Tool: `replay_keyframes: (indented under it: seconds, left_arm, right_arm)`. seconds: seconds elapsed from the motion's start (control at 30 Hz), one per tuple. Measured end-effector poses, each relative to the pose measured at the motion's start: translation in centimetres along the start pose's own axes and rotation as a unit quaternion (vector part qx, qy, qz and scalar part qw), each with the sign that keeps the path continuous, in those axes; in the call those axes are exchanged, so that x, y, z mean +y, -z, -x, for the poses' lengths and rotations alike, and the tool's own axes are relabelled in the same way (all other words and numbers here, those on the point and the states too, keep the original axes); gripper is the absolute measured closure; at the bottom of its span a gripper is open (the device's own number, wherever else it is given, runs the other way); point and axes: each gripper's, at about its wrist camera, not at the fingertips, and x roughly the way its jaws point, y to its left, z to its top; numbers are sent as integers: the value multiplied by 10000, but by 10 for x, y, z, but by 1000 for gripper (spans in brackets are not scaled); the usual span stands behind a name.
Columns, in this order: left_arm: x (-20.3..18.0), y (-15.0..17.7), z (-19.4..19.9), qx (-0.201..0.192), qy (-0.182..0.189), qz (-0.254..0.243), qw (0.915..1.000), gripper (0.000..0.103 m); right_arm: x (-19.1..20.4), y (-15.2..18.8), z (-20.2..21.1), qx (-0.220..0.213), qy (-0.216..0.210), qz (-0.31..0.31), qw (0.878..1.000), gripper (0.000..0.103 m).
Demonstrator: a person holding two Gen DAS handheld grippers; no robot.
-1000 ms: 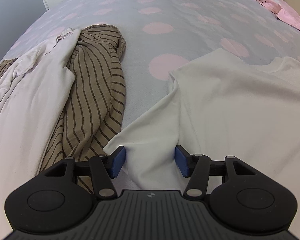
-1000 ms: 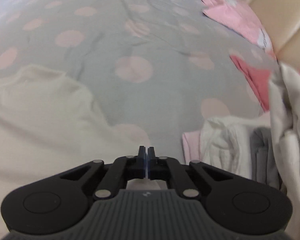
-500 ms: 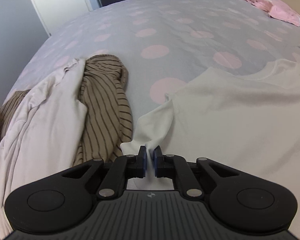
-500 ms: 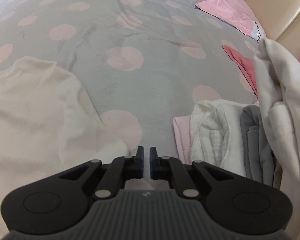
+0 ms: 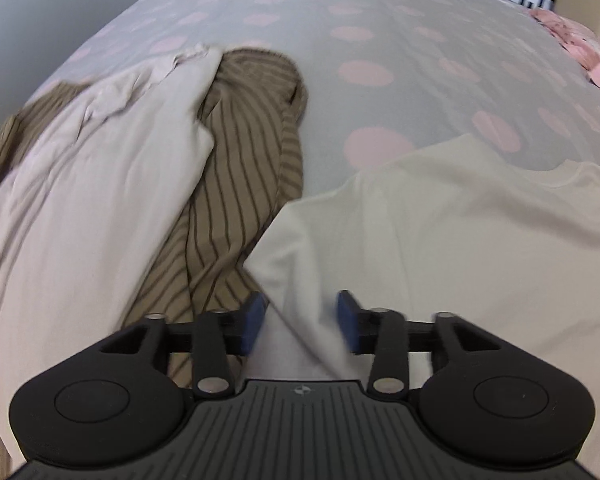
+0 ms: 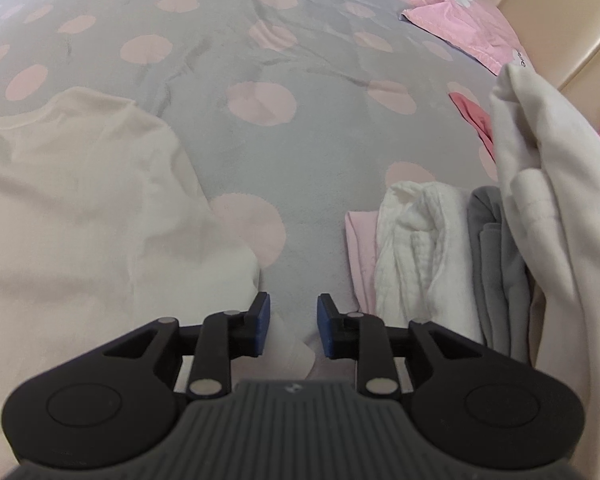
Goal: Fold clothes
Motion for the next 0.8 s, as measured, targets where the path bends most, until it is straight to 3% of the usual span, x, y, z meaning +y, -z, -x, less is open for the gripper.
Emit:
replay_keyframes:
  seconds: [0.07, 0.2, 0.23, 0.27, 0.33, 0.37, 0.5, 0.73, 0.8]
  left_arm:
    - [3, 5, -9, 199, 90, 174, 9996, 55]
    - [-5, 10, -16, 207, 115, 165, 9996, 50]
    - [-7, 11, -18, 209, 121, 162, 9996, 54]
    - [-11, 10, -18, 178, 145, 94, 9997, 71]
    - [-22, 6, -13, 40, 168, -165, 9997, 95]
    - [-29, 5, -9, -71, 35, -323, 9994, 97]
    - [-49, -1, 6, -387, -590, -991, 9926, 97]
    - [-18, -10, 3, -384, -1596, -745, 9836, 91]
    - [-6, -10, 8, -365, -1558, -625, 9851, 90]
  right_arm:
    - [-2, 1, 5, -46, -58, 15, 10000, 72]
    - [-12, 4, 18, -209, -146, -81, 9996, 63]
    - [-14, 5, 21, -238, -154, -97, 9996, 63]
    - [-16, 7, 22, -243, -153, -94, 9995, 63]
    - [-19, 10, 22, -224, -144, -80, 9996, 63]
    - [-20, 11, 21, -210, -135, -75, 9997, 63]
    - [-22, 14, 21, -200, -110, -11, 9997, 63]
    - [-23, 22, 25, -213, -171, 264, 9993, 62]
    - [-23, 26, 28, -227, -219, 324, 9990, 62]
